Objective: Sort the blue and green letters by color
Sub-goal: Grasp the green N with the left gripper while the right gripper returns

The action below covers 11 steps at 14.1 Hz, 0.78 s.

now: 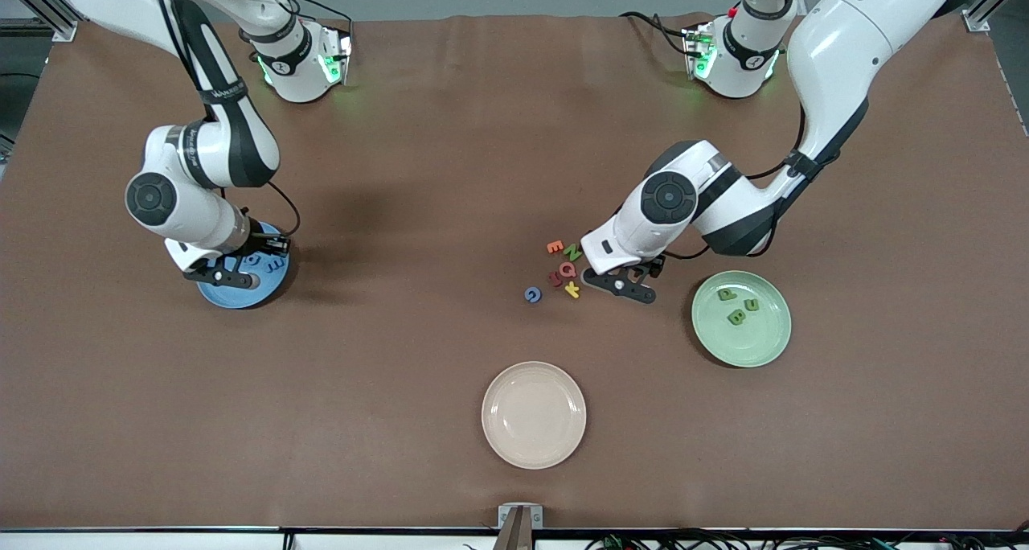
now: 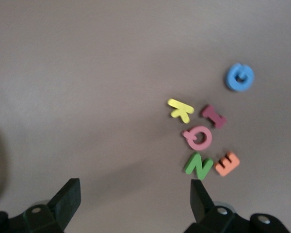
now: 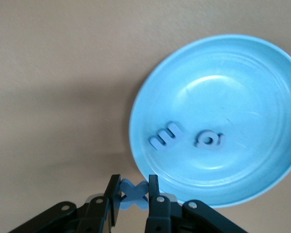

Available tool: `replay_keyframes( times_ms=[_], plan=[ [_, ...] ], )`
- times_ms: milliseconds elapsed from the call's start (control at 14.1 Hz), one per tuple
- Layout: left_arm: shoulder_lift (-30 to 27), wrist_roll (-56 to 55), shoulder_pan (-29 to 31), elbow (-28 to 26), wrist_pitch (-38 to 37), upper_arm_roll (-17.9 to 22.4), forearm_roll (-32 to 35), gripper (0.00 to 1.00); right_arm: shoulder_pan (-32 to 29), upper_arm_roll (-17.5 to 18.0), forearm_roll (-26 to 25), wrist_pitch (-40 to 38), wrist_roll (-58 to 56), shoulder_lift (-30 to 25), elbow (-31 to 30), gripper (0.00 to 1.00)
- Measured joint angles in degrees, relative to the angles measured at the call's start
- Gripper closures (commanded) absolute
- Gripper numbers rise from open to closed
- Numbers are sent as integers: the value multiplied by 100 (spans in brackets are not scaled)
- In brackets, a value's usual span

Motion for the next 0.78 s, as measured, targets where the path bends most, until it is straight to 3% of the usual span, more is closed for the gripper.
replay_keyframes(
  times_ms=[356, 640, 712, 783],
  plan=[
    [140, 376, -389, -23, 659, 186, 213, 0, -672, 2, -7, 438, -898, -208, -570, 100],
    [289, 385, -717, -37, 826, 416, 367, 3, -760, 21, -21, 900, -1002, -208, -920, 97],
    [355, 387, -759, -40, 879, 454, 472, 6, -760, 33, -21, 929, -1002, -208, -937, 72],
    [427, 388, -789, -45, 917, 470, 550, 10, -760, 39, -21, 944, -1001, -208, -946, 27]
  ],
)
